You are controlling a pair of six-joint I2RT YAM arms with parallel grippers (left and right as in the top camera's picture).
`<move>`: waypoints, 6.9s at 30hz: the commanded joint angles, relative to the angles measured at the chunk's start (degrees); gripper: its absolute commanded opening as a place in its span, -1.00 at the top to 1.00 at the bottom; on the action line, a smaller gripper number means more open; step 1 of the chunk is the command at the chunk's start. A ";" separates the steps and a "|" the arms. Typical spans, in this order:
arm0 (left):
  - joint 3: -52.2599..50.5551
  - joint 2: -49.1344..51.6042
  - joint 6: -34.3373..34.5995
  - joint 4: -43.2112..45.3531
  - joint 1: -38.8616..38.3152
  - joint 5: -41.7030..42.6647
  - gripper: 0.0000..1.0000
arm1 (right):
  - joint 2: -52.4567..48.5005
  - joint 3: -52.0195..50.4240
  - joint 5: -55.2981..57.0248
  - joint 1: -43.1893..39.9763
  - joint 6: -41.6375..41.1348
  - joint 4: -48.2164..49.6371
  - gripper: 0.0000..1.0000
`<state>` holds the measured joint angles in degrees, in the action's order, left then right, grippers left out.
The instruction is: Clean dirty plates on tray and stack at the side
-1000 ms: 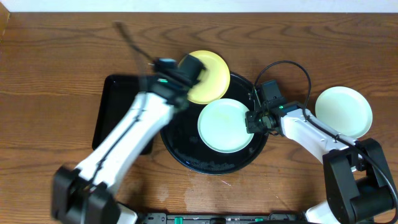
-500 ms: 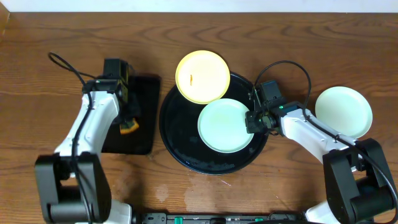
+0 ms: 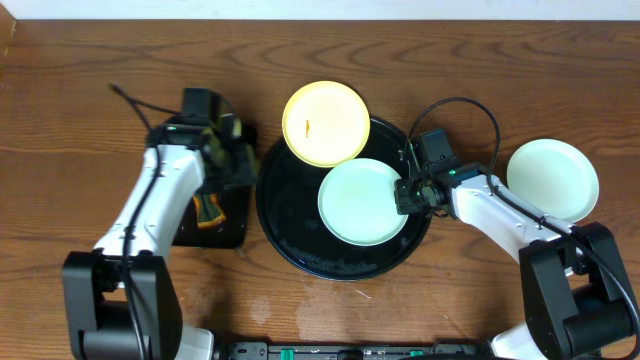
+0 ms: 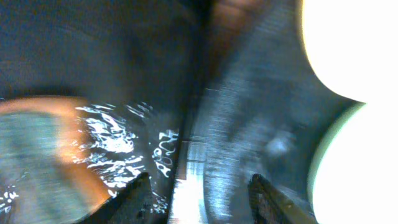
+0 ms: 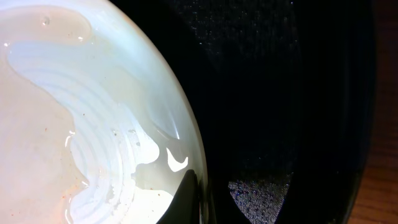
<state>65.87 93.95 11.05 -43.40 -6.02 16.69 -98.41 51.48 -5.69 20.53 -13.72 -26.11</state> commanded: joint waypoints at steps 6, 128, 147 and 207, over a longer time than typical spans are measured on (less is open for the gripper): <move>-3.65 2.05 4.04 6.58 -11.61 5.86 0.53 | -2.95 -2.51 0.52 -1.49 4.02 -1.81 0.98; -1.40 -18.25 1.42 -9.70 12.11 -2.43 -0.07 | 27.69 6.32 20.92 20.55 25.40 -6.25 0.98; -1.40 -18.25 1.42 -9.70 12.11 -2.43 -0.08 | 27.39 6.32 21.73 11.34 -8.24 -10.54 0.98; -1.42 -13.94 1.20 -3.21 0.11 -1.86 -0.08 | 3.89 6.45 -5.35 -0.02 13.97 16.85 0.02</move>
<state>64.49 79.44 13.21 -46.46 -5.85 15.44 -89.78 57.58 -16.71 18.13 -1.08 -13.19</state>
